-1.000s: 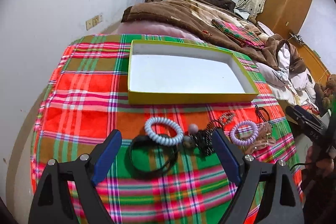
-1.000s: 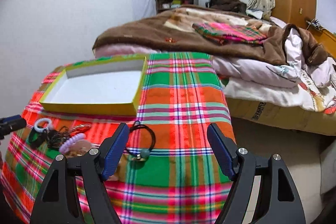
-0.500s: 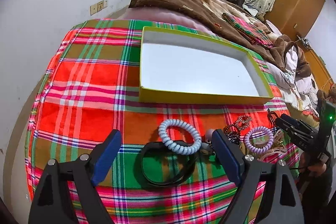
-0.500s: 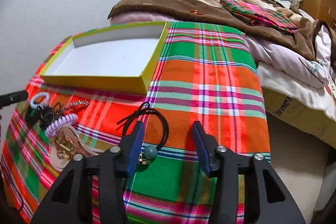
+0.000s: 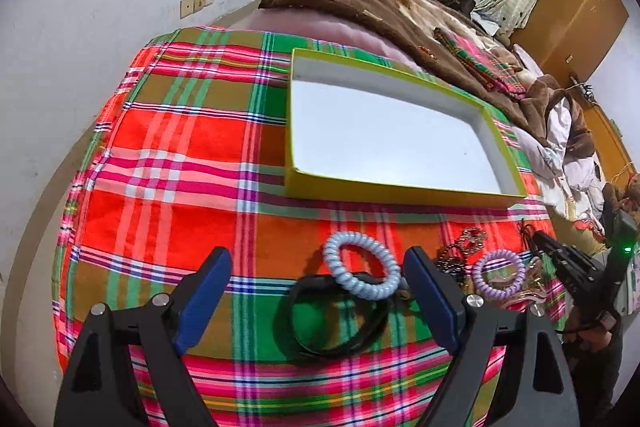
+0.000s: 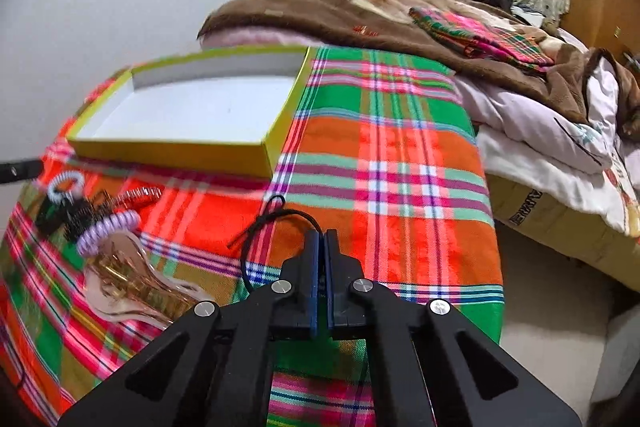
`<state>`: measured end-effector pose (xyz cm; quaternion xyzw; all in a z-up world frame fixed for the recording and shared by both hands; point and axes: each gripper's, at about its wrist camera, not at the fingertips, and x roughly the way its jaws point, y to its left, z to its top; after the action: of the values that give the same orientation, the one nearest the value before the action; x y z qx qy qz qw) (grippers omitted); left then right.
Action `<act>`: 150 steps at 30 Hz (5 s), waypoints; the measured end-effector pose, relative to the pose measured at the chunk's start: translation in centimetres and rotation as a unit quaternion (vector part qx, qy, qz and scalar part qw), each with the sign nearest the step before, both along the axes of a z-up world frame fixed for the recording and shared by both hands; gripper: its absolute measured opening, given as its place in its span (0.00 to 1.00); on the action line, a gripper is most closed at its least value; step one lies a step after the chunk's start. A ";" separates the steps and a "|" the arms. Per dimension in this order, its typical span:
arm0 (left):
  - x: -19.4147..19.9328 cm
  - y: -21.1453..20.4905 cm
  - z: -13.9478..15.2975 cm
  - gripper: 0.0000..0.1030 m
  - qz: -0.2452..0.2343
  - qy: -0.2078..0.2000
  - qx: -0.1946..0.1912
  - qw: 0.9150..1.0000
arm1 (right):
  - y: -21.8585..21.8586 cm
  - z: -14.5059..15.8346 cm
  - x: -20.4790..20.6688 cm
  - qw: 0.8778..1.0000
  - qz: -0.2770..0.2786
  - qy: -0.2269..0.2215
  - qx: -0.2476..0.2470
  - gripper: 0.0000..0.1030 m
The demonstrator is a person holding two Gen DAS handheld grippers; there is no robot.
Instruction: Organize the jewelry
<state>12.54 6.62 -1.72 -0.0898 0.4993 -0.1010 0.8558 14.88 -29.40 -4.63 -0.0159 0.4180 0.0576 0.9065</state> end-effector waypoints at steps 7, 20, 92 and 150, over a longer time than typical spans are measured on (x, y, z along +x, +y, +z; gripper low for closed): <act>1.2 -0.9 -0.7 0.84 -0.009 0.013 0.050 0.999 | 0.0 1.8 -0.7 0.999 -0.016 -0.030 0.023 0.02; 2.2 -3.0 -2.2 0.69 -0.053 0.035 0.094 0.994 | 0.9 2.5 -1.2 0.998 -0.015 -0.048 0.044 0.02; 2.9 -4.3 -1.5 0.41 -0.102 0.064 0.056 0.991 | 1.1 4.9 -3.2 0.992 -0.020 -0.087 0.089 0.02; 2.8 -4.3 -1.9 0.12 -0.170 0.005 0.187 0.967 | 2.2 5.4 -2.8 0.993 -0.020 -0.084 0.075 0.02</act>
<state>15.38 2.36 -3.65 0.1580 0.5220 -0.1496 0.8248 12.10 -27.21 0.75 0.0561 0.3350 0.0692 0.9380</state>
